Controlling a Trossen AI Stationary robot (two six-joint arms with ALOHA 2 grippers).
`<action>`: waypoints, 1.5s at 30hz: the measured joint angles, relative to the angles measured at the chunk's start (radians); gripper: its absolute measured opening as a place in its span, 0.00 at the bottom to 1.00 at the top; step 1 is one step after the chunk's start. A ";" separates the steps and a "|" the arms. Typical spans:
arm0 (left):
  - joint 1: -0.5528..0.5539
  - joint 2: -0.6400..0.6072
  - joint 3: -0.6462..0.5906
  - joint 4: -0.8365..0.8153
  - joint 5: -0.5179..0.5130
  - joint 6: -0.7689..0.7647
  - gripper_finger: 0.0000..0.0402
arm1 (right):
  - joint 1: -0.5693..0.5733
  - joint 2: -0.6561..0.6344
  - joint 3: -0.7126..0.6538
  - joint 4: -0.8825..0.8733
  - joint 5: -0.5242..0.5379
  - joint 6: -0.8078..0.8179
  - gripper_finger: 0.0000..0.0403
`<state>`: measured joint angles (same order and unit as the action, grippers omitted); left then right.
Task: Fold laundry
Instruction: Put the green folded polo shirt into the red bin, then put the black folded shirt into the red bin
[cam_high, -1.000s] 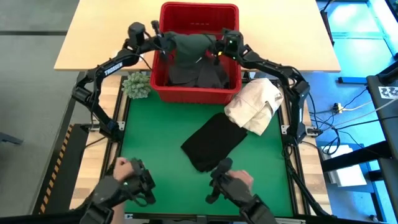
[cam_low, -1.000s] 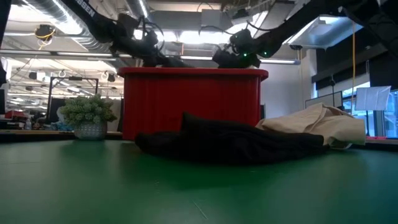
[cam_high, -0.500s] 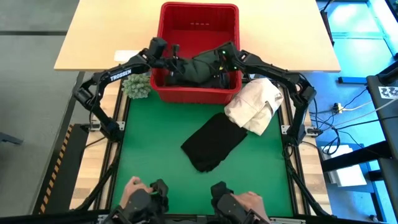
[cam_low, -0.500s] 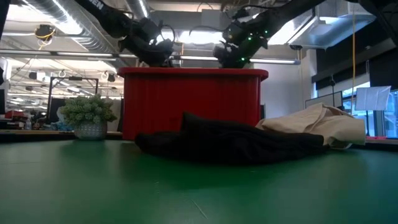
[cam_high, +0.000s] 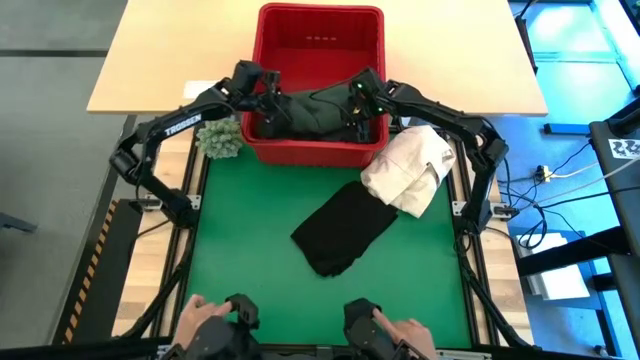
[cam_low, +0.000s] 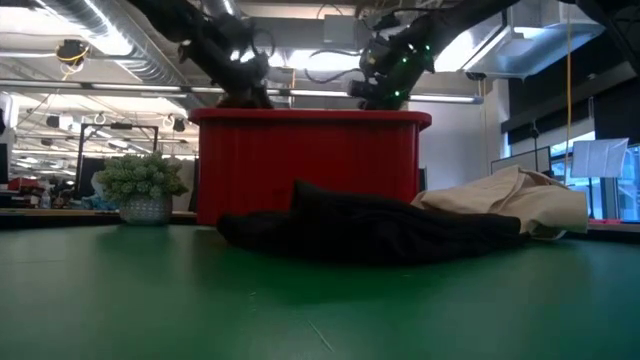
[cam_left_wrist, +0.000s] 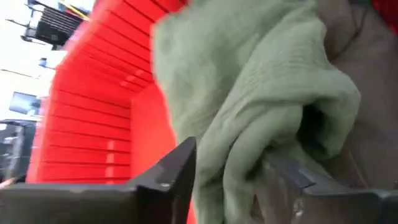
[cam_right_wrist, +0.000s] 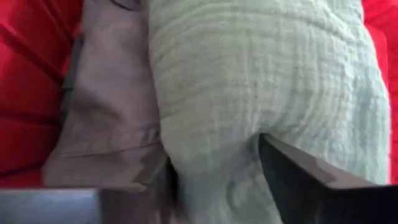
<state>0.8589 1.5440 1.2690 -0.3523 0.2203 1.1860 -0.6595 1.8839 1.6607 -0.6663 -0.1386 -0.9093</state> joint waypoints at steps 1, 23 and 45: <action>0.000 -0.017 0.000 0.000 -0.001 -0.005 0.36 | 0.008 0.000 0.013 -0.023 0.012 0.016 0.55; -0.232 -0.295 0.000 -0.205 -0.003 -0.281 0.46 | 0.303 -0.010 0.336 -0.501 0.364 0.252 0.71; -0.799 -0.372 -0.337 -0.201 -0.304 -0.763 0.44 | 0.582 -0.063 -0.062 -0.429 0.147 0.694 0.53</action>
<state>0.0595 1.1723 0.9318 -0.5528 -0.0841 0.4231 -0.0773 1.8214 1.5992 -1.0949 0.0084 -0.2153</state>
